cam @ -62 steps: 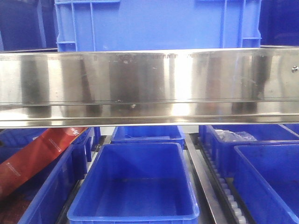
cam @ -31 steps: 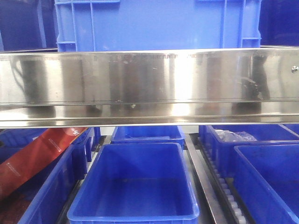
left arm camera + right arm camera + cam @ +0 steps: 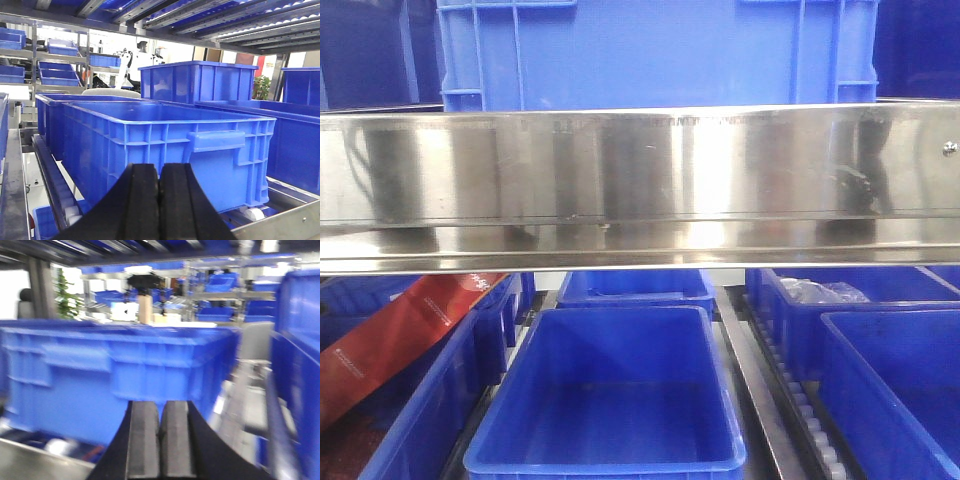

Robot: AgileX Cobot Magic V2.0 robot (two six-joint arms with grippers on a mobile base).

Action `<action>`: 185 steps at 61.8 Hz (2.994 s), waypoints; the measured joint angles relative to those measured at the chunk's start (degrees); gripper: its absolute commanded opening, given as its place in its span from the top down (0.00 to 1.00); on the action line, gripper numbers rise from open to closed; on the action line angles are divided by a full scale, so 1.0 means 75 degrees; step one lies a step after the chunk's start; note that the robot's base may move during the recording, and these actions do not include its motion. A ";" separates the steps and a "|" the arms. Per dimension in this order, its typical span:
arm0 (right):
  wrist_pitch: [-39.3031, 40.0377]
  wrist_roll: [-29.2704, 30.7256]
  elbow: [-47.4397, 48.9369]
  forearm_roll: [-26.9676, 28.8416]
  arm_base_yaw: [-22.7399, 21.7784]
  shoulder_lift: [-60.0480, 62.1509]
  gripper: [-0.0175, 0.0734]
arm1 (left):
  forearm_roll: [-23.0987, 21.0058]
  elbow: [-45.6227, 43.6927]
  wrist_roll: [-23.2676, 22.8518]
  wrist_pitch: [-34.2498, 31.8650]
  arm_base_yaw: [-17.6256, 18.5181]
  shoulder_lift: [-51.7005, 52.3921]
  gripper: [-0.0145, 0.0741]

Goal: Place cylindrical capacitor in blue bin on shelf

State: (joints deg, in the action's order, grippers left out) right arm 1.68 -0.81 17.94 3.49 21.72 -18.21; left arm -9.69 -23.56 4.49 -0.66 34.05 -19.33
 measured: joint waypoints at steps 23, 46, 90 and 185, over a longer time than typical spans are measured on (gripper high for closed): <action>-0.0087 0.0000 -0.2250 -0.0005 -0.2131 0.1884 0.99 | 0.0000 0.0000 0.0000 0.0000 0.0000 0.0000 0.96; -0.0647 0.0000 -0.2371 -0.0037 -0.2414 0.2402 0.99 | 0.0000 0.0000 0.0000 0.0000 0.0000 0.0000 0.96; -0.0647 0.0000 -0.2371 -0.0037 -0.2414 0.2402 0.99 | 0.0016 0.0000 0.0000 0.0000 -0.0055 0.0000 0.96; -0.0659 0.0015 -0.2392 -0.0037 -0.2414 0.2402 0.99 | 0.1612 0.3151 -0.1226 0.0222 -0.3393 0.2532 0.96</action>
State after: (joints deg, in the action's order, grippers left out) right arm -3.26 -0.70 0.00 3.22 3.62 -0.19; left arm 2.40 0.08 -4.70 1.00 8.61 -0.34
